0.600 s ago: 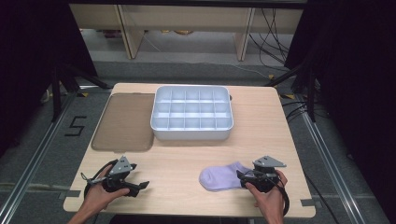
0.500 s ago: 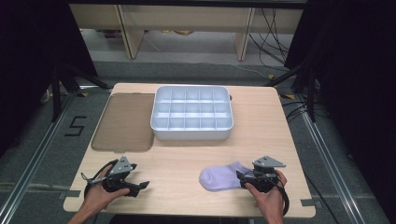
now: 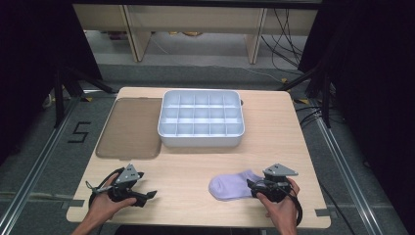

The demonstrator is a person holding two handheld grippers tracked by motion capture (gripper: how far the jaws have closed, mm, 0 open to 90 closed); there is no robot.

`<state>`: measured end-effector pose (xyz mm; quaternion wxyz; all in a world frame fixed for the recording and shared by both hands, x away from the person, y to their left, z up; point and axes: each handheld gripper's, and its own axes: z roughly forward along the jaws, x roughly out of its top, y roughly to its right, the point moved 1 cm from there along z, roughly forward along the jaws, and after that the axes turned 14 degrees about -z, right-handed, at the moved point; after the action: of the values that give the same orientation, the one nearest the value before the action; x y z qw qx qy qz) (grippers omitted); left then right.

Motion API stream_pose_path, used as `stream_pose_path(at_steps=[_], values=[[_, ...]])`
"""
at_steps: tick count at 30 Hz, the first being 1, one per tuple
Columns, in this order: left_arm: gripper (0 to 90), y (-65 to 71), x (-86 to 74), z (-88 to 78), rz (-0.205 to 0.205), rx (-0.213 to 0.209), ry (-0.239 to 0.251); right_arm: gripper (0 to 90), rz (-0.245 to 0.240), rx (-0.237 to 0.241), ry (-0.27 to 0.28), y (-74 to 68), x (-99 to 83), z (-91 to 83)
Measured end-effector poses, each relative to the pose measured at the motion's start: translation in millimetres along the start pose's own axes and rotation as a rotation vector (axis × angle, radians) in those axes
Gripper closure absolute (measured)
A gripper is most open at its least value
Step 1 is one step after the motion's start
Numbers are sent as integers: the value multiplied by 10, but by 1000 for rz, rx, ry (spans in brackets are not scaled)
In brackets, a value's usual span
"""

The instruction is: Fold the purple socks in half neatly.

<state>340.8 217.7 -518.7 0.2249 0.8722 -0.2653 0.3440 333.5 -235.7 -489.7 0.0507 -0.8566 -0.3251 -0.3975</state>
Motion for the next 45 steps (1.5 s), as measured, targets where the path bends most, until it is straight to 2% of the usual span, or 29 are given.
stream_pose_path(at_steps=[1, 2, 3, 4, 7, 9, 11, 12, 13, 14, 15, 16, 17, 18, 19, 22, 23, 25, 26, 27, 28, 30, 32, 34, 36, 38, 40, 41, 45], values=[[148, 0, 0, 0, 0, 0, 0, 287, -24, -10, 14, 9, 1, 7], [149, -10, 2, -4, 14, 11, -11, 311, 9, 18, 18, -16, 17, 3], [149, -10, 2, -4, 14, 11, -11, 311, 9, 18, 18, -16, 17, 3], [149, -8, 1, -2, 13, 10, -13, 337, 32, 62, 53, -42, 34, -1], [148, 9, -2, 3, -3, -4, -11, 359, 36, 70, 61, -72, 60, -15], [149, 9, 0, -1, 11, -3, -13, 392, 15, 85, 76, -108, 86, -15], [149, 8, 0, 2, 10, -2, -14, 414, 19, 109, 87, -134, 105, -7], [149, -2, 2, 4, 20, 6, -17, 422, 38, 113, 68, -179, 117, -22], [149, 1, 1, 8, 14, 4, -13, 432, 0, 117, 75, -172, 122, -7], [148, 0, 0, 7, 13, 2, -15, 449, -15, 119, 71, -186, 130, -2], [148, 7, -5, 12, -5, -1, -13, 466, -11, 141, 73, -213, 142, 11], [148, 5, -4, 9, -3, -3, -15, 477, -22, 133, 66, -221, 147, 2], [149, 5, -4, 11, -4, -3, -14, 498, 8, 144, 56, -265, 158, -6], [148, 5, -4, 11, -3, -2, -15, 546, -38, 145, 74, -269, 177, 2], [148, 5, -5, 11, -3, -2, -15, 546, -38, 145, 74, -269, 177, 2], [148, 8, -5, 14, -1, 1, -14, 670, -61, 161, 79, -333, 204, 6], [148, 10, -6, 13, 0, 2, -14, 670, -61, 161, 79, -333, 204, 6], [148, 0, 3, 10, 22, 1, -16, 726, -71, 161, 59, -362, 207, 13], [149, 1, 2, 10, 20, 2, -14, 747, -83, 169, 51, -370, 208, 22], [149, 12, -5, 15, -4, 2, -13, 777, -94, 175, 49, -384, 209, 39], [149, 9, -3, 14, 1, 6, -12, 810, -114, 180, 48, -399, 216, 55], [149, 8, -3, 18, -1, 5, -13, 823, -103, 183, 46, -417, 226, 56], [149, 2, 2, 16, 10, 5, -15, 860, -146, 177, 49, -436, 241, 88], [149, -3, 5, 16, 7, 8, -16, 889, -168, 195, 27, -475, 268, 124], [149, -8, 7, 19, 10, 11, -17, 892, -181, 191, 33, -486, 274, 149], [149, 2, 2, 27, -18, 0, 0, 899, -174, 210, -14, -531, 300, 189], [149, -4, 2, 22, -19, 4, -8, 899, -195, 204, -3, -527, 304, 210], [149, -17, 10, 15, 5, 6, -13, 899, -191, 206, -14, -541, 307, 220], [149, -16, 11, 16, -6, 6, -15, 899, -210, 195, -66, -530, 287, 276]])
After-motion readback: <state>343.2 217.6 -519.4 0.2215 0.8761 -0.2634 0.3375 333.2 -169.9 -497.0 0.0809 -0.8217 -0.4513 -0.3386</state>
